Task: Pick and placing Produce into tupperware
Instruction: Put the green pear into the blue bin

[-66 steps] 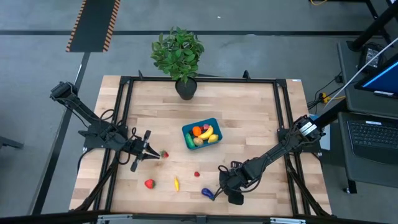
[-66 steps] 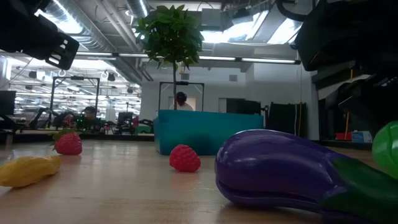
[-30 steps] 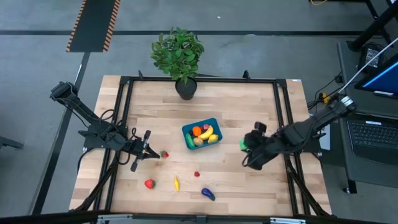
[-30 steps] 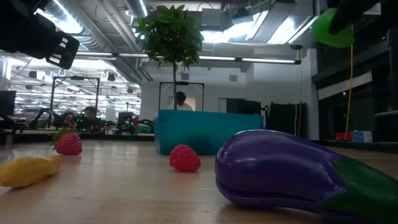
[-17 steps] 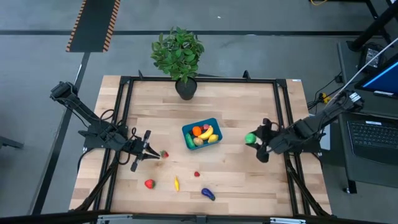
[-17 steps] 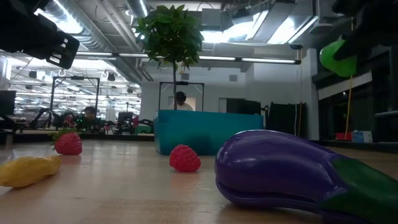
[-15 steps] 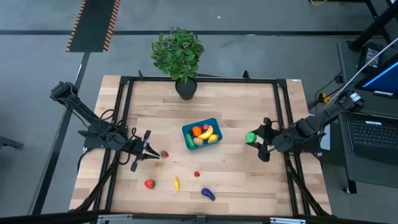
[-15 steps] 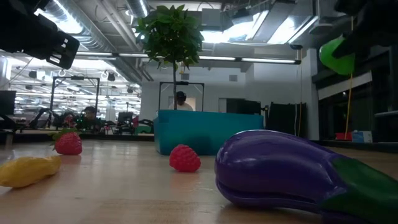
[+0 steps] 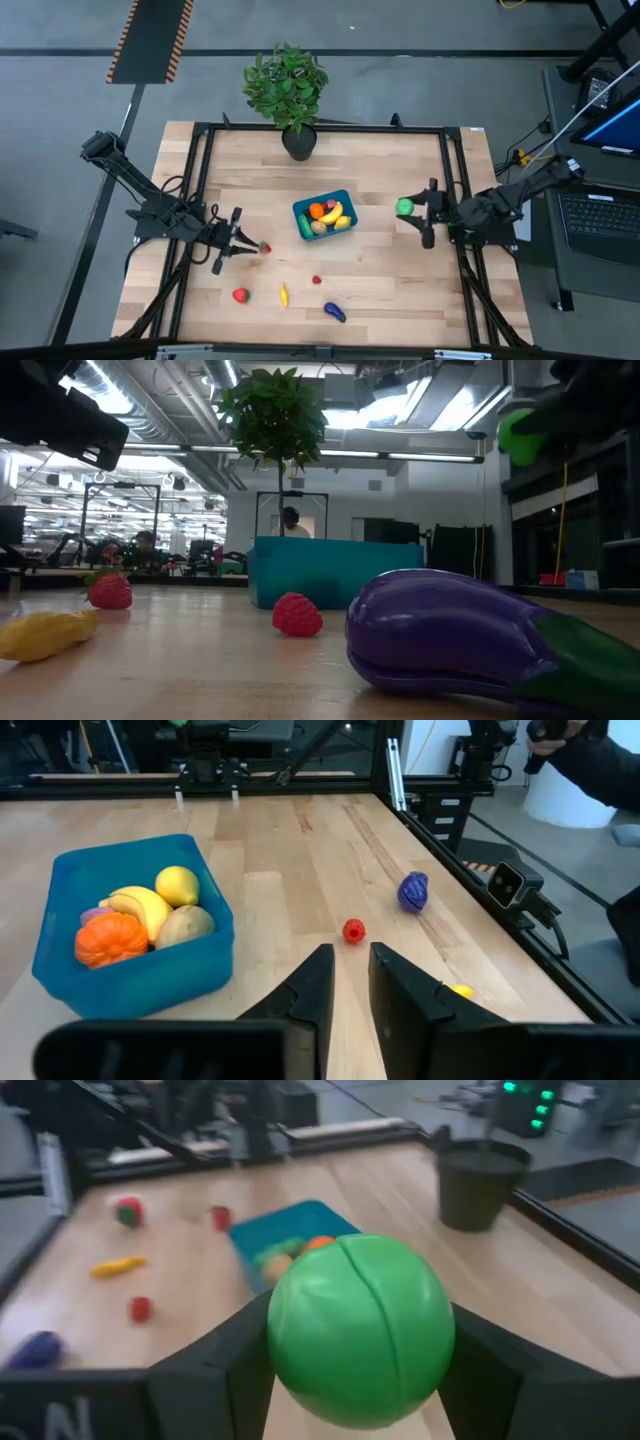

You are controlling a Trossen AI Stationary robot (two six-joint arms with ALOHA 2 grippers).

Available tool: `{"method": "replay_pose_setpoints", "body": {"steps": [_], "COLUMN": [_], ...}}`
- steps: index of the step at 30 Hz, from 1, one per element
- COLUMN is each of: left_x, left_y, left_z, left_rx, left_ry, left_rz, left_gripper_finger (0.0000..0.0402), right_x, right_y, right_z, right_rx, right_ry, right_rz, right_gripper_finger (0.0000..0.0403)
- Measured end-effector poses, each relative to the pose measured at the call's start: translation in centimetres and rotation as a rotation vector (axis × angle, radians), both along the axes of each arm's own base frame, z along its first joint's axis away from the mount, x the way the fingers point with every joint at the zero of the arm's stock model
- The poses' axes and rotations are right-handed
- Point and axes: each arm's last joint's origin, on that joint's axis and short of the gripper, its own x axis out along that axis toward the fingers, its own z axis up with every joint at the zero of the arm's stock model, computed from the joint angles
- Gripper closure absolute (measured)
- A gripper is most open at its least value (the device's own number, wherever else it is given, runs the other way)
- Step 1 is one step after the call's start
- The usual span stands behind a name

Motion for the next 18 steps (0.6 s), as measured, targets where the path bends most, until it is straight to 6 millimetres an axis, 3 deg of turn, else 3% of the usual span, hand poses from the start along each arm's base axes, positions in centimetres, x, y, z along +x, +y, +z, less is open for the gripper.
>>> {"method": "replay_pose_setpoints", "body": {"steps": [11, 18], "left_x": [-0.01, 0.09], "left_y": [0.01, 0.3], "left_z": [-0.05, 0.04], "left_rx": [0.004, 0.078], "left_ry": [0.005, -0.022], "left_rz": [0.0, 0.067], "left_gripper_finger": [0.0328, 0.0321], "right_x": [0.25, 0.38], "right_y": [-0.74, -0.35], "right_z": [-0.81, -0.69], "right_rx": [-0.021, -0.042], "right_ry": [0.02, 0.029], "right_rz": [-0.07, 0.072], "right_gripper_finger": [0.0184, 0.0184]}}
